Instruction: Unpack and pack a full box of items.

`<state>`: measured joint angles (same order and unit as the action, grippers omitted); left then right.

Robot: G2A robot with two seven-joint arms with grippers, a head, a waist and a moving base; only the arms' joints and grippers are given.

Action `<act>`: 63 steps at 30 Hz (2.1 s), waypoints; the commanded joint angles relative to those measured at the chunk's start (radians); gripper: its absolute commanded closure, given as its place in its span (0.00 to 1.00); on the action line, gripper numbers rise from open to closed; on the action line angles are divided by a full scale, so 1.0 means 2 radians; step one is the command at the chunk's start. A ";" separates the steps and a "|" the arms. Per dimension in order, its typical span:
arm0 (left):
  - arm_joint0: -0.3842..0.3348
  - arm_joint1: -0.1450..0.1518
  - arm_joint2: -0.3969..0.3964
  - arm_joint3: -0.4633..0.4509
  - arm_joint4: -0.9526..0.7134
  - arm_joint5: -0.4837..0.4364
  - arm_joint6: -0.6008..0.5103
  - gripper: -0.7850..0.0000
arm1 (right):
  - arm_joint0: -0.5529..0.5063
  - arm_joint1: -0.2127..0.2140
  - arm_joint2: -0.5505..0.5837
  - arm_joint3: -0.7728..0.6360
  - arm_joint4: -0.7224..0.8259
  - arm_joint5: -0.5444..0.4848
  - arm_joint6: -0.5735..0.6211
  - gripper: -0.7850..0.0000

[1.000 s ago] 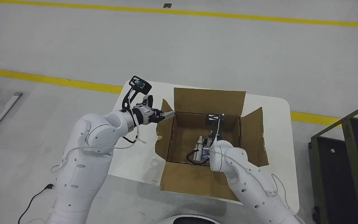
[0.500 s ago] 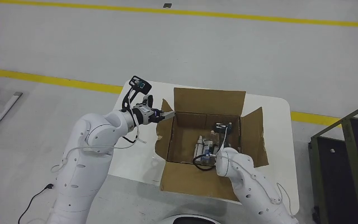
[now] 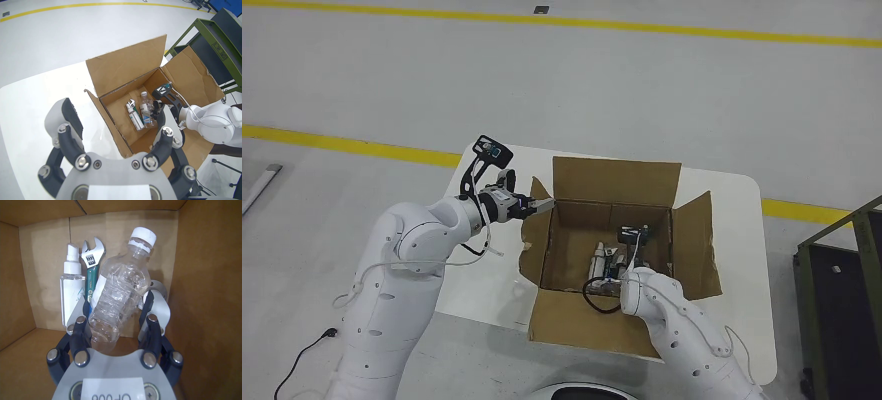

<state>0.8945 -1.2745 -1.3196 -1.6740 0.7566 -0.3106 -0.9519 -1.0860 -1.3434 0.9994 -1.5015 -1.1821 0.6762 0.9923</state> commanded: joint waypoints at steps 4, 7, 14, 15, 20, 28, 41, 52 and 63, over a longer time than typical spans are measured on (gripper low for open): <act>0.000 0.000 0.000 0.000 0.000 0.000 0.000 0.00 | 0.004 -0.003 0.000 0.001 0.006 -0.016 -0.007 0.64; 0.000 0.000 0.000 0.000 0.000 0.000 0.000 0.00 | 0.004 -0.004 0.001 -0.005 0.006 -0.030 -0.008 1.00; 0.000 0.000 0.000 0.000 0.000 0.000 0.000 0.00 | -0.003 -0.003 0.009 -0.038 -0.003 -0.065 -0.004 1.00; 0.000 0.000 0.000 0.000 0.000 0.000 0.000 0.00 | -0.003 -0.002 0.009 -0.041 -0.007 -0.076 -0.003 1.00; 0.000 0.000 0.000 0.000 0.000 0.000 0.000 0.00 | -0.002 0.001 0.007 -0.049 -0.036 -0.146 -0.007 1.00; 0.000 0.000 0.000 0.000 0.000 0.000 0.000 0.00 | -0.011 0.006 0.024 -0.089 -0.053 -0.215 -0.048 1.00; 0.000 0.000 0.000 0.000 0.000 0.000 0.000 0.00 | -0.128 0.025 0.149 -0.255 -0.040 -0.253 -0.119 1.00; 0.000 0.000 0.000 0.000 0.000 0.000 0.000 0.00 | -0.184 0.030 0.207 -0.313 0.016 -0.299 -0.169 1.00; 0.000 0.000 0.000 0.000 0.000 0.000 0.000 0.00 | -0.185 0.031 0.217 -0.331 0.017 -0.311 -0.193 1.00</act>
<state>0.8945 -1.2745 -1.3196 -1.6740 0.7566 -0.3106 -0.9519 -1.4554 -1.2825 1.4216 -2.1479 -1.1459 0.0611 0.6207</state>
